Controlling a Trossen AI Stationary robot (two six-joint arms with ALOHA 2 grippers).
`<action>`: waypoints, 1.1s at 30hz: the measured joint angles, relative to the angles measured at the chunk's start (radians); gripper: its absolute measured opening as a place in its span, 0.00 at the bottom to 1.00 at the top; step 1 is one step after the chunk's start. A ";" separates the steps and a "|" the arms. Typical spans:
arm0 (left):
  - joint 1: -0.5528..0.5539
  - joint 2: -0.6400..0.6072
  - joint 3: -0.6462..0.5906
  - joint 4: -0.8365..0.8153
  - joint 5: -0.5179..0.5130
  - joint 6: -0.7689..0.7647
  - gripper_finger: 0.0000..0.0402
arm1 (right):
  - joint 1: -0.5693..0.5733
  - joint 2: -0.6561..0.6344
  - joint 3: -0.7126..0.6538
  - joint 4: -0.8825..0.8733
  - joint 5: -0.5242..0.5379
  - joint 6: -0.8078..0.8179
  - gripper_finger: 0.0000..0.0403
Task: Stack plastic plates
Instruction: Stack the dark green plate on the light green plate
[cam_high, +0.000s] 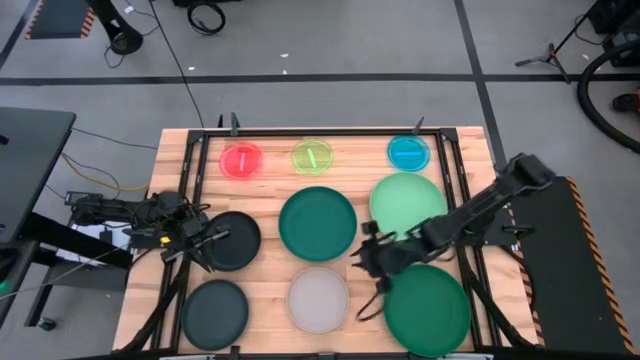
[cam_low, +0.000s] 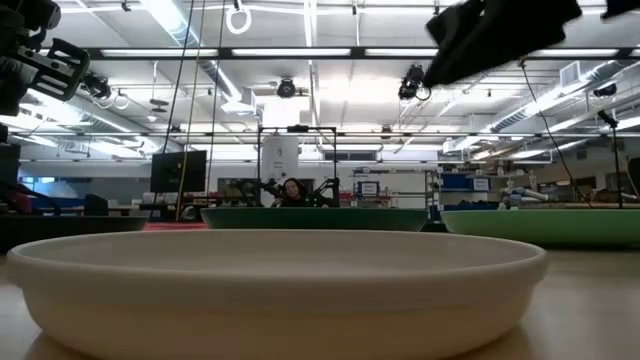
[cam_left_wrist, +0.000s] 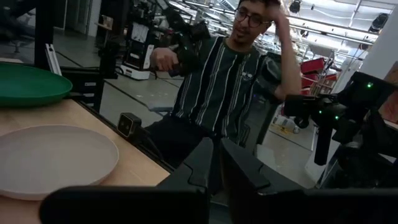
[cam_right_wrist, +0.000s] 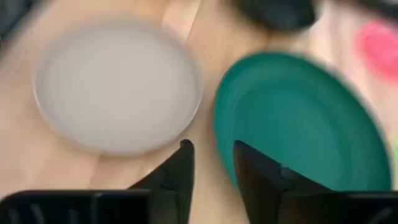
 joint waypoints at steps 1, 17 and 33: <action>0.000 0.000 0.000 -0.001 0.000 0.000 0.10 | -0.008 0.037 0.029 -0.039 -0.016 -0.011 0.35; 0.000 0.000 0.000 0.000 0.000 0.000 0.10 | -0.229 0.347 0.203 -0.255 -0.209 -0.312 0.44; 0.000 0.000 0.000 0.000 0.000 0.000 0.10 | -0.270 0.355 0.205 -0.247 -0.231 -0.427 0.30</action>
